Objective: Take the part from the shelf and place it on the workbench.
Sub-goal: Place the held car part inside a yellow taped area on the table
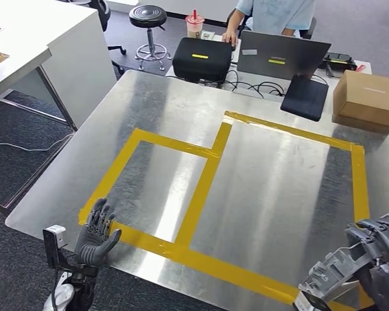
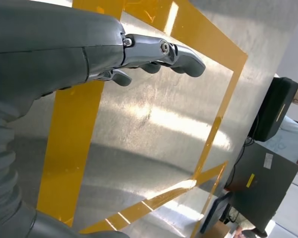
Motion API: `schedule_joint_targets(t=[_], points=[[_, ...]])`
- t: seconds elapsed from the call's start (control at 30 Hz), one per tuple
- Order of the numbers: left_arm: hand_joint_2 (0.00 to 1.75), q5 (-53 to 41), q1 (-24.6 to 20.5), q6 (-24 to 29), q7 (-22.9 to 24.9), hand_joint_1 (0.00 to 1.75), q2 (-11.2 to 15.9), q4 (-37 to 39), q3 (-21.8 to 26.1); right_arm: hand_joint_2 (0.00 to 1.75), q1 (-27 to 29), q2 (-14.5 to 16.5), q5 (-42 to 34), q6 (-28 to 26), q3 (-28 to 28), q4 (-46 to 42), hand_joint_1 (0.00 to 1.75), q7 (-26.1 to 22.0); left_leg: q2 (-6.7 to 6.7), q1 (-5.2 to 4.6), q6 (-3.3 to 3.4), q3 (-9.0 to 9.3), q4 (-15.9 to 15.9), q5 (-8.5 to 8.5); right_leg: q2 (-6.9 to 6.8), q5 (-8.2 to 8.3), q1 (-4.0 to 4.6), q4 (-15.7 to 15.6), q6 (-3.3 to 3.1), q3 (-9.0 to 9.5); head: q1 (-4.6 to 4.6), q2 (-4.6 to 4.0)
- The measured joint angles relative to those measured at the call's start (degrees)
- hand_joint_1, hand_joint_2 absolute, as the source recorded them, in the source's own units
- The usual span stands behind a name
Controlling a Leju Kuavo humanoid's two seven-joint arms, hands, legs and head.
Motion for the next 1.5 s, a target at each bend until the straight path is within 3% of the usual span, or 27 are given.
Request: schedule_joint_targets(t=[0.1,0.27,0.63,0.97,1.5], points=[[1.75,-0.28,0.08,-0.14,-0.12,0.0,0.01,0.0,0.15,1.75,0.02,4.24,-8.73,0.01,-6.05,0.37,1.34,-7.25,0.0,-0.07,-0.05,-0.04,0.0,0.03,0.0,-0.02,-0.07,0.14,-0.01,-0.11,-0.01,0.0],[1.75,-0.95,0.72,-0.74,-1.2,0.0,0.01,-0.07,0.74,1.75,0.14,5.32,-15.23,0.03,-11.94,0.68,1.34,-2.3,0.03,-0.12,-0.07,-0.02,-0.01,0.05,0.06,-0.03,-0.11,0.17,-0.02,-0.12,0.0,0.0],[1.75,-1.62,1.67,-1.61,-1.4,0.0,-0.11,-0.74,1.8,1.75,0.51,4.54,-16.15,0.26,-13.63,1.63,1.34,1.94,0.04,-0.12,-0.08,0.03,-0.01,0.13,0.07,0.0,-0.11,0.17,-0.02,-0.08,0.0,0.0],[1.75,-2.11,1.91,-2.17,-1.24,0.0,-0.24,-0.94,2.46,1.75,-0.28,3.02,-18.42,3.73,-14.56,3.64,1.34,5.21,0.06,-0.12,-0.08,0.23,-0.01,0.13,0.12,0.0,-0.11,0.16,-0.01,0.11,-0.01,0.0],[1.75,-2.85,1.95,-3.08,-1.05,0.0,-0.3,-0.94,2.58,1.75,-3.55,-0.57,-20.73,7.74,-18.19,7.94,1.34,6.67,0.09,-0.12,-0.07,0.53,0.0,0.12,0.18,0.03,-0.11,0.14,0.01,0.38,0.0,0.0]])
